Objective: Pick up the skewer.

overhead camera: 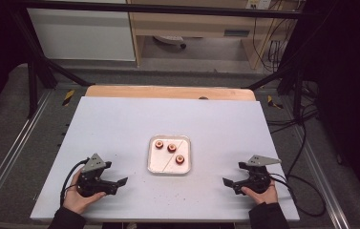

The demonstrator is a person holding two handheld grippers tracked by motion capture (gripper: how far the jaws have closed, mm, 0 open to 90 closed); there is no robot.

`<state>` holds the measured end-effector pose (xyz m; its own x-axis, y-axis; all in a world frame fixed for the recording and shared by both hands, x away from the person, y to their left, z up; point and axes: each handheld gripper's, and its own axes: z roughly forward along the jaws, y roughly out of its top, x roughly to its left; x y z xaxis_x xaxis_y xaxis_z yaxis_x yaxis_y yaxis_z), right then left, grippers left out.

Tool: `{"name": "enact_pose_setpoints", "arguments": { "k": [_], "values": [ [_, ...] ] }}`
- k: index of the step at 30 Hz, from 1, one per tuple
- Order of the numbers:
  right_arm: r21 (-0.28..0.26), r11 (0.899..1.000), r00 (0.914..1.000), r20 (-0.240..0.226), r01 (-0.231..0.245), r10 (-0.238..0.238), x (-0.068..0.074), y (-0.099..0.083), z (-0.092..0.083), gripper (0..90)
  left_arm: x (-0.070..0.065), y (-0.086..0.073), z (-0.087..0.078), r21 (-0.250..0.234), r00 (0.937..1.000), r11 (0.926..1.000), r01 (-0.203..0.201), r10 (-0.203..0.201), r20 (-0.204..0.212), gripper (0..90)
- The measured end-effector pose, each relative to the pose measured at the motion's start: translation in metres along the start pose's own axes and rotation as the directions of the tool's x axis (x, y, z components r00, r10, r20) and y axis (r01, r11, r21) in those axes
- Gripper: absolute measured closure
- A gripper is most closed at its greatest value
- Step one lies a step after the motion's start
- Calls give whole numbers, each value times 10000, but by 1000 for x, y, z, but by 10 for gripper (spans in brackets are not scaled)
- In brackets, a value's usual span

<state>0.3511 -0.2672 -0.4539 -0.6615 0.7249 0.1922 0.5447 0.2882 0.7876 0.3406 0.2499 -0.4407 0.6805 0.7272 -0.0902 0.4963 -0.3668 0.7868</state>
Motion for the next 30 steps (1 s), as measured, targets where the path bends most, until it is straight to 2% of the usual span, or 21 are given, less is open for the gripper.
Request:
{"name": "enact_pose_setpoints", "arguments": {
  "k": [17, 20, 25, 27, 30],
  "values": [
    [-13, 10000, 10000, 4, 77, -77, 0, 0, 0, 7, -22, 21, 15, 235, 9992, 9989, -402, 400, 87, 93],
    [9, 10000, 10000, 25, 76, -76, 0, 0, 1, 7, -28, 31, 19, 196, 9989, 9987, -465, 462, 121, 94],
    [-10, 10000, 10000, 30, 72, -72, 0, 0, 0, 7, -37, 41, 26, 346, 9976, 9970, -694, 693, 31, 94],
    [-20, 10000, 10000, 23, 88, -88, 0, 0, 1, 7, -45, 49, 32, 450, 9965, 9955, -836, 837, -4, 95],
    [30, 10000, 10000, 31, 77, -77, 0, 0, 1, 7, -50, 54, 37, 487, 9962, 9950, -875, 875, 11, 100]
  ]
}}
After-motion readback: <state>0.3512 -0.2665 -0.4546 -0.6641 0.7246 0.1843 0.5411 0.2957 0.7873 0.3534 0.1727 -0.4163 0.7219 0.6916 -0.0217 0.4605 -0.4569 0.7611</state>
